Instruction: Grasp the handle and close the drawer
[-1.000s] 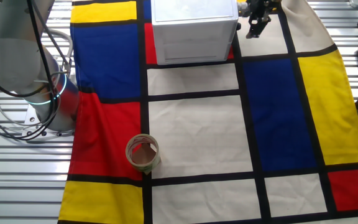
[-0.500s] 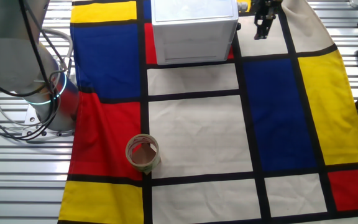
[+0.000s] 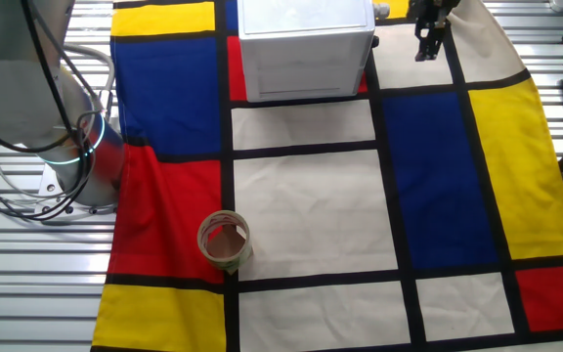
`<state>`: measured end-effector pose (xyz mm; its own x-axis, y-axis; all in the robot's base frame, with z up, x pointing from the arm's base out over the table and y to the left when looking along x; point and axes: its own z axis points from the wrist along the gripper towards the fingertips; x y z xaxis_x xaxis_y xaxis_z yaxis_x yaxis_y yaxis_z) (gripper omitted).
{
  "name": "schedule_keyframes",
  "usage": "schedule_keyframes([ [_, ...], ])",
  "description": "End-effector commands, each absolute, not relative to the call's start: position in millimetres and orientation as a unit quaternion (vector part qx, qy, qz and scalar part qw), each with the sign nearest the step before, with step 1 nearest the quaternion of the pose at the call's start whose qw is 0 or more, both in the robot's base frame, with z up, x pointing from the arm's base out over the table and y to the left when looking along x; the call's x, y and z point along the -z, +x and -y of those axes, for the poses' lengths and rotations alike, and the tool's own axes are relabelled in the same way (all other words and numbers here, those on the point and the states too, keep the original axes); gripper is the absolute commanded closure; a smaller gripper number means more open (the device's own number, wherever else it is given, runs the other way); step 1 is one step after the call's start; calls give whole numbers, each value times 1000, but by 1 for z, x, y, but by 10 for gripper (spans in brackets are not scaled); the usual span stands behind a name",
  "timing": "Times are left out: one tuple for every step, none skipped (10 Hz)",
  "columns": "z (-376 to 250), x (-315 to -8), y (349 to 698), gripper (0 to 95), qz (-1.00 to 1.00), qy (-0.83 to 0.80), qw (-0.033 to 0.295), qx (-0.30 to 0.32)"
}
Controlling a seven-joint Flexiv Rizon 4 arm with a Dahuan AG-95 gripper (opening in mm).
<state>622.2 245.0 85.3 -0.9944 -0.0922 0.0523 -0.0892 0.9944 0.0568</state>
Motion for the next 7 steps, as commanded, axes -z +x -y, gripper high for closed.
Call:
schedule_keyframes([
  [-245, -87, 622, 190, 998, 56, 26, 27],
  [-245, -87, 623, 190, 998, 58, 27, 25],
  [-245, -86, 624, 190, 998, 59, 28, 26],
  [-245, -86, 624, 190, 997, 64, 27, 26],
  [-245, -86, 624, 190, 997, 65, 28, 28],
  [-245, -86, 624, 190, 997, 65, 28, 29],
  [-245, -86, 624, 190, 997, 67, 29, 32],
])
